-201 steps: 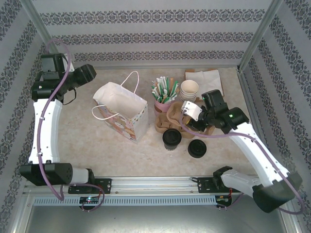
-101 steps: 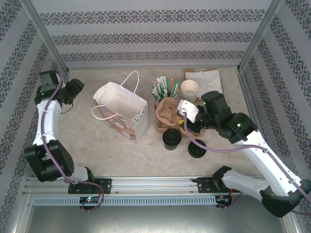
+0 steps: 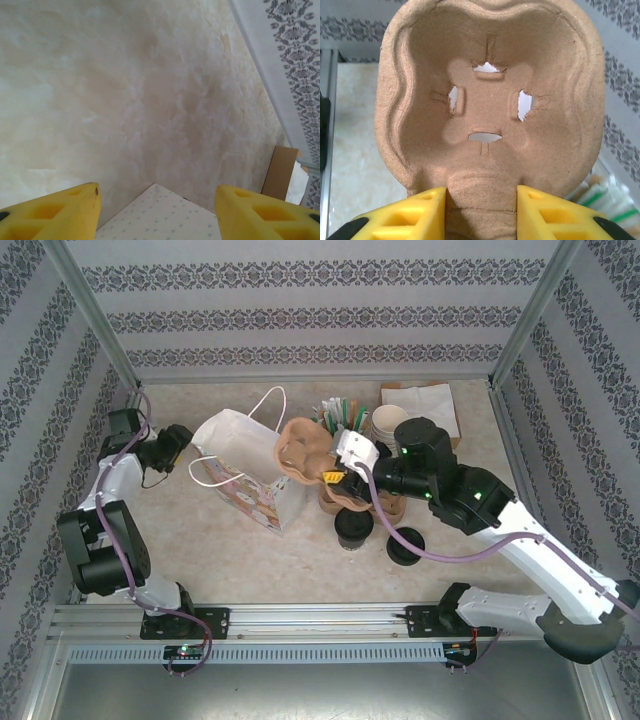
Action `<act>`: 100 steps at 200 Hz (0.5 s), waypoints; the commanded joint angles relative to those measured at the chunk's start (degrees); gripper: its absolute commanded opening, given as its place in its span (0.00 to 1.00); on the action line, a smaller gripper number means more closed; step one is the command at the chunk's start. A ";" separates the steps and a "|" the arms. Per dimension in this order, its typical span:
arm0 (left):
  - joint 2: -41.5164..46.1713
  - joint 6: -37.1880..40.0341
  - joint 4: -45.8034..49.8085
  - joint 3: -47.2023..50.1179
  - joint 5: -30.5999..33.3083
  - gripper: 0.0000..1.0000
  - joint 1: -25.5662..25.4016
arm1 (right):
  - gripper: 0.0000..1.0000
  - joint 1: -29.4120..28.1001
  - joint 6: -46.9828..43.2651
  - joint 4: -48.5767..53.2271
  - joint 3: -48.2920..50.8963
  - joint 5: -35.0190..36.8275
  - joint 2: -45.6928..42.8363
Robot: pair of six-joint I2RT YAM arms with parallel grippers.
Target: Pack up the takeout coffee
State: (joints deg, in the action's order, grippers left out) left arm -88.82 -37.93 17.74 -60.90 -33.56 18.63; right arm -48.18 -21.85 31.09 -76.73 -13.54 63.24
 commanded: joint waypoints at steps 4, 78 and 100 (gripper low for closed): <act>-1.55 -1.34 -7.05 2.68 -3.40 0.62 -1.60 | 0.39 -2.39 3.76 -12.19 -2.34 -0.17 3.14; -1.14 -4.41 -16.05 11.03 -4.79 0.63 -6.16 | 0.37 -5.26 8.71 -26.27 -7.42 1.25 14.34; 1.04 -4.42 -16.74 14.16 -4.01 0.62 -7.85 | 0.38 -5.41 9.19 -27.79 -9.62 0.71 17.10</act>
State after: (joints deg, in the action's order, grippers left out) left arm -90.48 -41.28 4.43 -49.67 -37.30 12.38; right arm -52.77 -15.05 9.58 -82.72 -12.84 78.43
